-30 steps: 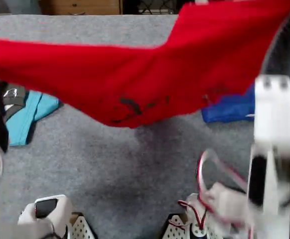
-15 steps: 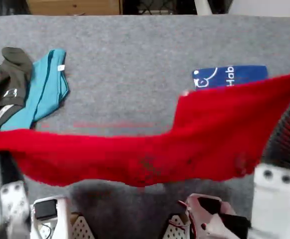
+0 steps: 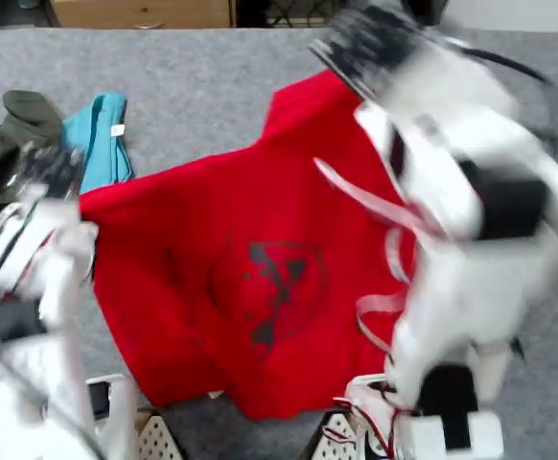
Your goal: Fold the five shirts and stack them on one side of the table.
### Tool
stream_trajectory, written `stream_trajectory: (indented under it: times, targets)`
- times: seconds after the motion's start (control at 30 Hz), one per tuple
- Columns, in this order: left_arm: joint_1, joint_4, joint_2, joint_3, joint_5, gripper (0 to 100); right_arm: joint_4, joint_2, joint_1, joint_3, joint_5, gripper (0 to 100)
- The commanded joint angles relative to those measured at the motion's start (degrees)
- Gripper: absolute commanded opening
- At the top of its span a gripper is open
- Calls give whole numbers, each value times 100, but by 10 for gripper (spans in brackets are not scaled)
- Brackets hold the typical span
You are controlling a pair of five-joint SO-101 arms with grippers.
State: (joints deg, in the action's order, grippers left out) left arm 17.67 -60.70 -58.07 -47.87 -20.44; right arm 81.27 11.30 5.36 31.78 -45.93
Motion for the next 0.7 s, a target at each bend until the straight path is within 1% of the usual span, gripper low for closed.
stream_trajectory:
  times: [0.0,0.07,0.1,0.27,0.37,0.43,0.53,0.57,0.67]
  targets:
    - [-22,1758,1046,-136,141,29,-1160,-576,79,-796,-62,13]
    - [-31,2259,1881,13,422,32,-1433,-1042,79,-1024,-62,13]
    - [-84,2374,2347,127,519,33,-1468,-1288,97,-1077,-62,13]
    - [-620,2418,4668,752,554,33,-1486,-2466,97,-1077,-62,13]
    - [-699,2303,5837,1270,554,49,-1503,-3055,88,-1112,-62,13]
    - [-637,1934,6418,1710,589,119,-1521,-3407,79,-1086,-70,13]
    - [-356,985,6708,2563,589,230,-1855,-3873,79,-1130,-62,13]
    - [-277,721,6760,2774,589,248,-2022,-4022,79,-1130,0,13]
    - [-110,62,6681,3222,554,252,-2629,-4567,79,-1138,501,13]
